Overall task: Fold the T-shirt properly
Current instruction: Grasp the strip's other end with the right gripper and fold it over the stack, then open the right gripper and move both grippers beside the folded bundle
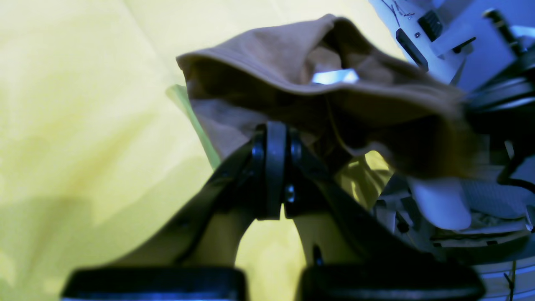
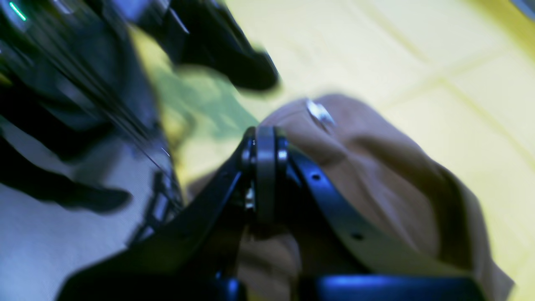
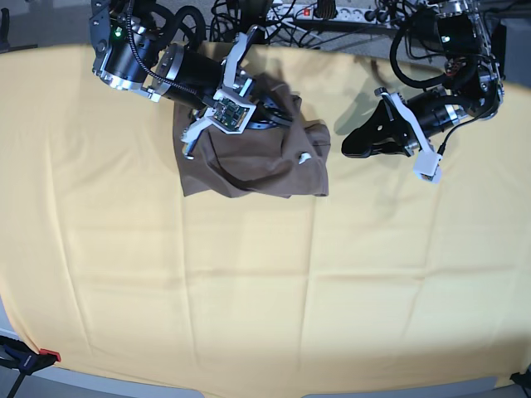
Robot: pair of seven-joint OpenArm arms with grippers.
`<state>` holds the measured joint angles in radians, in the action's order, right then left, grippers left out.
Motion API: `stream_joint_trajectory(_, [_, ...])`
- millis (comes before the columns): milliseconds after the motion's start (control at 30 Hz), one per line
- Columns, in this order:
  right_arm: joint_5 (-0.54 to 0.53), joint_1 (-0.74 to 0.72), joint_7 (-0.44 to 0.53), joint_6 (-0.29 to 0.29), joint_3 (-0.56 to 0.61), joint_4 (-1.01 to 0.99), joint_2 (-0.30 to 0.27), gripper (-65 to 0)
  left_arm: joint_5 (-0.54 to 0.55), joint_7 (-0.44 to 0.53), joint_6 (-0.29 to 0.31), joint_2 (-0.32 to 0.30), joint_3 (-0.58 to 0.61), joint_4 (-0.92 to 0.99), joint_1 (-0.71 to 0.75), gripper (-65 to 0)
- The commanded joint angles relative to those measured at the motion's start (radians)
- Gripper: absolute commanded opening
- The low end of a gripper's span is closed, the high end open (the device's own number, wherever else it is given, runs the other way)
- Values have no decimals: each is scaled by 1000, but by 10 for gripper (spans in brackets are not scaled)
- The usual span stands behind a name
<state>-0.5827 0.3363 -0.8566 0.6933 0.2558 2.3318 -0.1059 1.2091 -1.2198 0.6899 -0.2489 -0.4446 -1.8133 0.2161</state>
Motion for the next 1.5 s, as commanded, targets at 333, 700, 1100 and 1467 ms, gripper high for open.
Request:
stream_joint_trajectory(333, [119,-8,27,5,117,-50,114,-650,31,22,8,-8,-3,-17,-9,-650])
stream_joint_trajectory(700, [112,-113,5,5,139,-105,114,-157,30,45,8,-46,-3,-18,-15,-650])
stream_joint_trajectory(1100, [112,-129,-90,-1,-60,24,102,-157,-182,187,8,-192,19,-18,-68,-650])
stream_joint_trajectory(1467, [112,-85,-90,-24,-257,24,-52,-157,-580,424,8,-202,303,22,-183,-189])
